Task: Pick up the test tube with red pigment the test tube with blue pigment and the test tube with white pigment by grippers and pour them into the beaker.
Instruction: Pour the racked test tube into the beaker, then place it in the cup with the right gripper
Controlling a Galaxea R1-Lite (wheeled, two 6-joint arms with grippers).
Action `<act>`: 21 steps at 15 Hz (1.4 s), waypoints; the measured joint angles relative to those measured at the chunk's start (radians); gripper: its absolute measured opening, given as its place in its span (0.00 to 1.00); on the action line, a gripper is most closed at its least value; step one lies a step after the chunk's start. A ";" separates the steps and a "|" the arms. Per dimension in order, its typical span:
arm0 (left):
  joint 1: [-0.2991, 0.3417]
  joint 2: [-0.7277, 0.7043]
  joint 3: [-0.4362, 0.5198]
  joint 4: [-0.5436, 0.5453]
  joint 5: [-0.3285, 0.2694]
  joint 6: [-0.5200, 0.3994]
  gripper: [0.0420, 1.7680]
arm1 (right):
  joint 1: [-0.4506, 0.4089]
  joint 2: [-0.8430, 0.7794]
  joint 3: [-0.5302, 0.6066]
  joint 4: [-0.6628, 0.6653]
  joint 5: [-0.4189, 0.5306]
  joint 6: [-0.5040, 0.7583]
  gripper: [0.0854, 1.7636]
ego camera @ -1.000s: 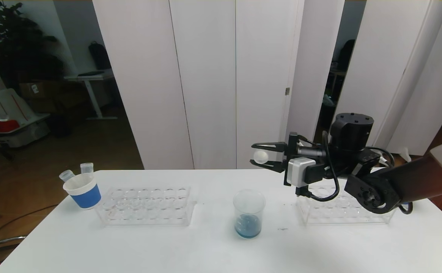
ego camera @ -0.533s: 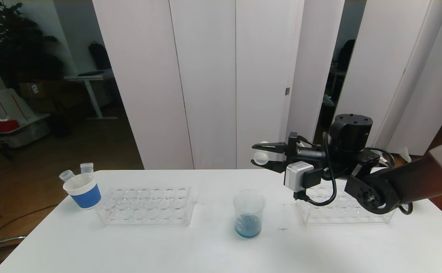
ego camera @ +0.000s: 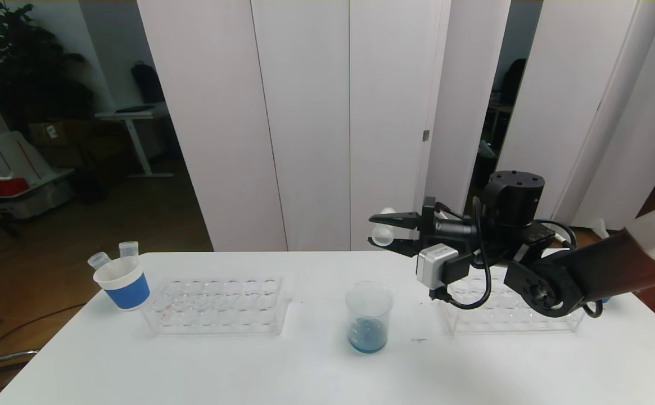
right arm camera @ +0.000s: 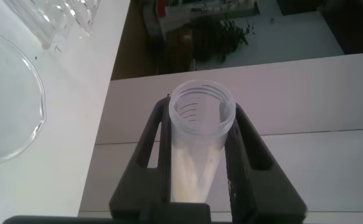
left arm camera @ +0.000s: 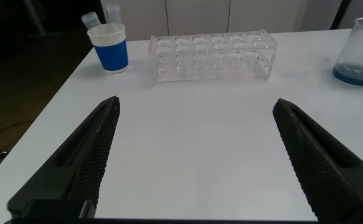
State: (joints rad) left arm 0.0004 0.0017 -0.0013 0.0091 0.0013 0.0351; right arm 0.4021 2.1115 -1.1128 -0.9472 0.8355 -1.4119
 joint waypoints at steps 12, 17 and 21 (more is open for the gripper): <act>0.000 0.000 0.000 0.000 0.000 0.000 0.99 | 0.005 0.053 -0.077 0.003 -0.002 -0.127 0.29; 0.000 0.000 0.000 0.000 0.000 0.000 0.99 | 0.010 0.068 -0.104 0.002 -0.002 -0.151 0.29; 0.000 0.000 0.000 0.000 0.000 0.000 0.99 | 0.011 0.070 -0.107 0.001 -0.001 -0.158 0.29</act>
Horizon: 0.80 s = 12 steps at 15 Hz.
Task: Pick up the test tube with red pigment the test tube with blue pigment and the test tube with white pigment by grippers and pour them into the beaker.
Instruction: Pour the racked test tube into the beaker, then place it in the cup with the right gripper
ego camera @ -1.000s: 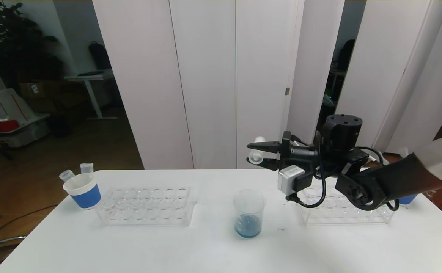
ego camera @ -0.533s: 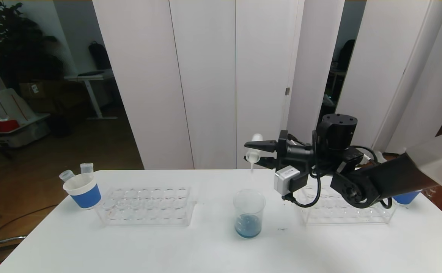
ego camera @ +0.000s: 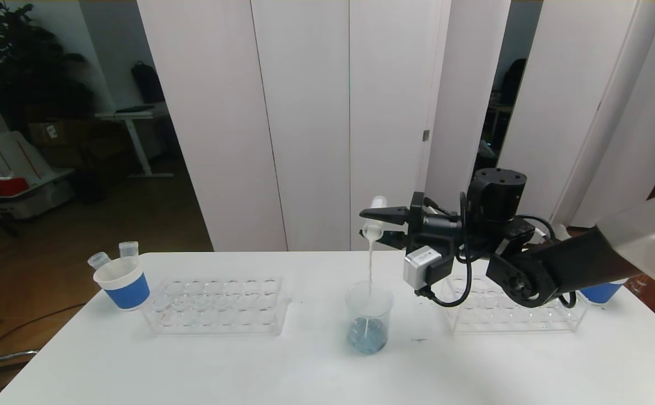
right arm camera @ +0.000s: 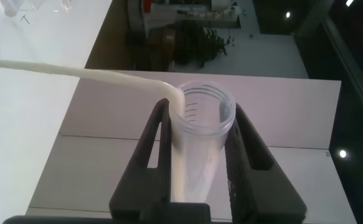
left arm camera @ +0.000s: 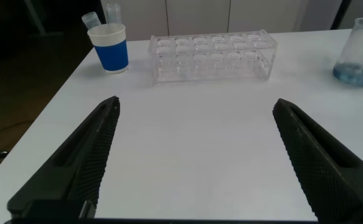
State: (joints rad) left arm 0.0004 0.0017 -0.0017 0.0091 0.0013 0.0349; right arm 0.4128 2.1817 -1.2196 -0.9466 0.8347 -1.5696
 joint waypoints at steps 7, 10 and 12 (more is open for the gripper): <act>0.000 0.000 0.000 0.000 0.000 0.000 0.99 | 0.002 -0.005 -0.009 -0.001 -0.001 -0.007 0.29; 0.000 0.000 0.000 0.000 0.000 0.000 0.99 | 0.005 -0.009 -0.015 -0.003 -0.005 -0.007 0.29; 0.000 0.000 0.000 0.000 0.000 0.000 0.99 | 0.008 -0.011 -0.013 -0.003 -0.007 -0.008 0.29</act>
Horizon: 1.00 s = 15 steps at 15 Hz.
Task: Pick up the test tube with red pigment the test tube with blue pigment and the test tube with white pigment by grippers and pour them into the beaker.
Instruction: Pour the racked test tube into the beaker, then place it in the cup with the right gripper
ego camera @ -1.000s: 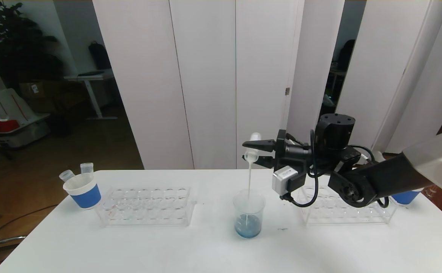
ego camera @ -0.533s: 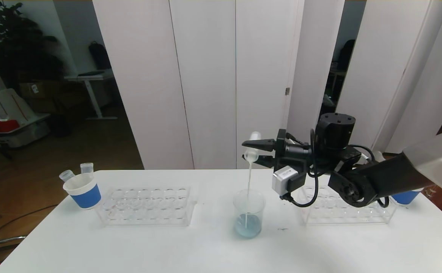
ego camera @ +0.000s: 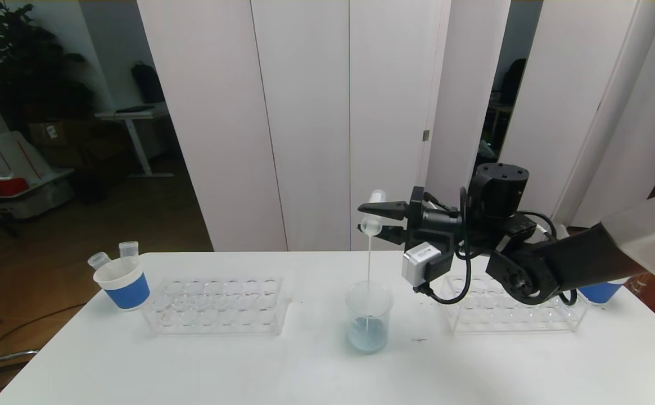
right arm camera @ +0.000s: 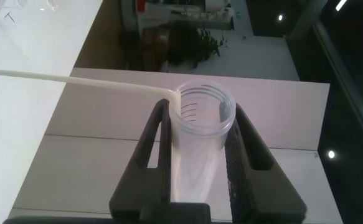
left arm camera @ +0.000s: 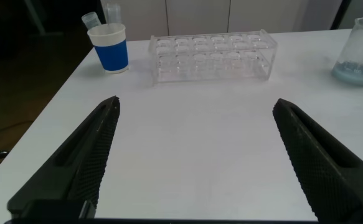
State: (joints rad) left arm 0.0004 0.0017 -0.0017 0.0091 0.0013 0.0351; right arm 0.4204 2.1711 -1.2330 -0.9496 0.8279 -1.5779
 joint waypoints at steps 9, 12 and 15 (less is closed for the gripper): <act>0.000 0.000 0.000 0.000 0.000 0.000 0.99 | 0.000 -0.007 -0.008 -0.009 -0.001 -0.016 0.29; 0.001 0.000 0.000 0.000 0.000 0.000 0.99 | 0.001 -0.008 -0.008 -0.010 -0.001 -0.016 0.29; 0.000 0.000 0.000 0.000 0.000 0.000 0.99 | -0.002 -0.010 -0.008 -0.019 0.000 -0.016 0.29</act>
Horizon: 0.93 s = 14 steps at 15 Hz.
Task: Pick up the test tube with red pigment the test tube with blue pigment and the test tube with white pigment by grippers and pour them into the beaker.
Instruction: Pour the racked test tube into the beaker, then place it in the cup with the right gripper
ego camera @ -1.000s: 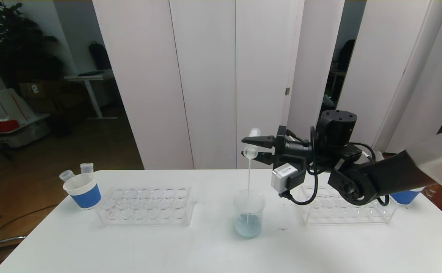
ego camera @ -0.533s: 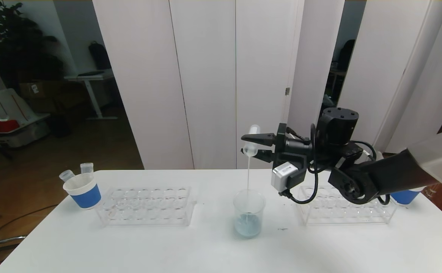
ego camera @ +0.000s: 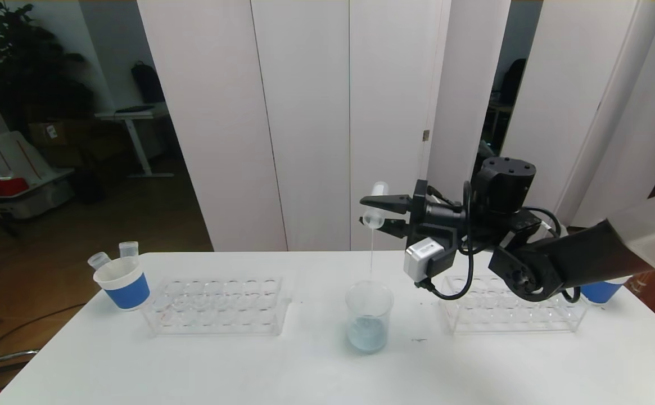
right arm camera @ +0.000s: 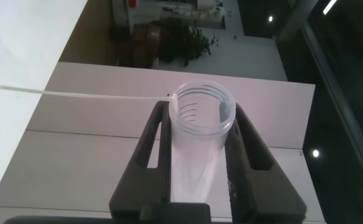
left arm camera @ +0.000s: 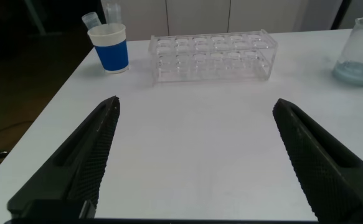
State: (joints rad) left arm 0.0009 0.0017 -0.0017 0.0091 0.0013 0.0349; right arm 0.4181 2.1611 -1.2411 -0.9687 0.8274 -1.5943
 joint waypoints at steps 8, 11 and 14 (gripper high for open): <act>0.000 0.000 0.000 0.000 0.000 0.000 0.99 | 0.005 -0.010 0.000 -0.001 -0.014 -0.001 0.29; 0.001 0.000 0.000 0.000 0.000 0.000 0.99 | 0.006 -0.016 0.000 -0.001 -0.014 0.001 0.29; 0.000 0.000 0.000 0.000 0.000 0.000 0.99 | 0.004 -0.031 0.000 0.004 -0.014 0.006 0.29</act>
State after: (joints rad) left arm 0.0013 0.0017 -0.0017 0.0091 0.0013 0.0349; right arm 0.4217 2.1298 -1.2415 -0.9649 0.8130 -1.5879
